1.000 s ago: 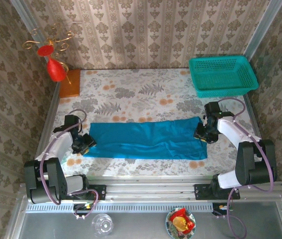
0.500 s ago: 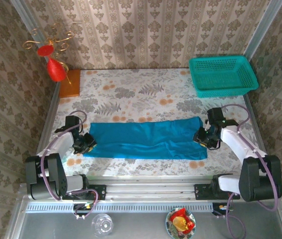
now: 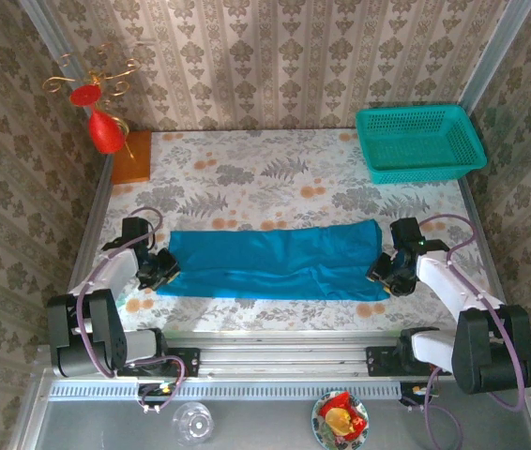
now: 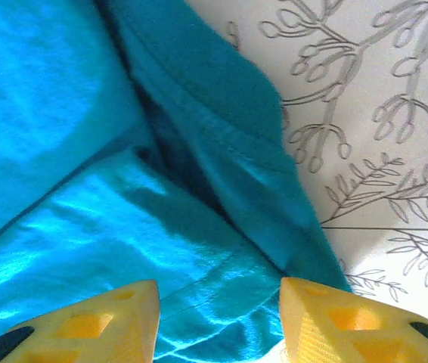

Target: Fold the inside-out t-shirt

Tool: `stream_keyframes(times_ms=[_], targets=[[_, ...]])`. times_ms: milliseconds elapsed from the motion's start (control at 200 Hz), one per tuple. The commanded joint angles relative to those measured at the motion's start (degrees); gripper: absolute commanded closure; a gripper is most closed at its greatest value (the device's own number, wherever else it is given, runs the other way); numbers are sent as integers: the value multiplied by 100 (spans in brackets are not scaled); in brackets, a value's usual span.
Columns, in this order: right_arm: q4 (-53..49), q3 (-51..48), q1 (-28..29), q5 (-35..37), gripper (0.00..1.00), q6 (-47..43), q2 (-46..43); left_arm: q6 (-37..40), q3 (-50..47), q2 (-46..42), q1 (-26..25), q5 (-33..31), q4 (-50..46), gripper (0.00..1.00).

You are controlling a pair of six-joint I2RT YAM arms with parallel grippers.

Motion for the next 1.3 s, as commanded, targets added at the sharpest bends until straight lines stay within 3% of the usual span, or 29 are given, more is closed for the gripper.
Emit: stream_keyframes(times_ms=[0,180,295,430,695,1115,1295], targets=[[70,-55,-18,309,50,140,76,74,110,-85,56,-54,-38,86],[257,-20,-18,206,48,149,184,91,110,-105,56,-63,-58,86],[396,-37,-18,46,60,197,85,100,110,-138,69,-122,-91,84],[432,-19,-18,-25,72,211,39,109,121,-151,104,-177,-105,73],[404,-29,-18,-74,99,185,24,70,102,-168,243,-176,-69,70],[98,185,-18,-65,100,118,-187,73,212,-218,324,16,-18,97],[-132,468,-18,-131,100,105,-387,216,573,-259,333,17,-252,100]])
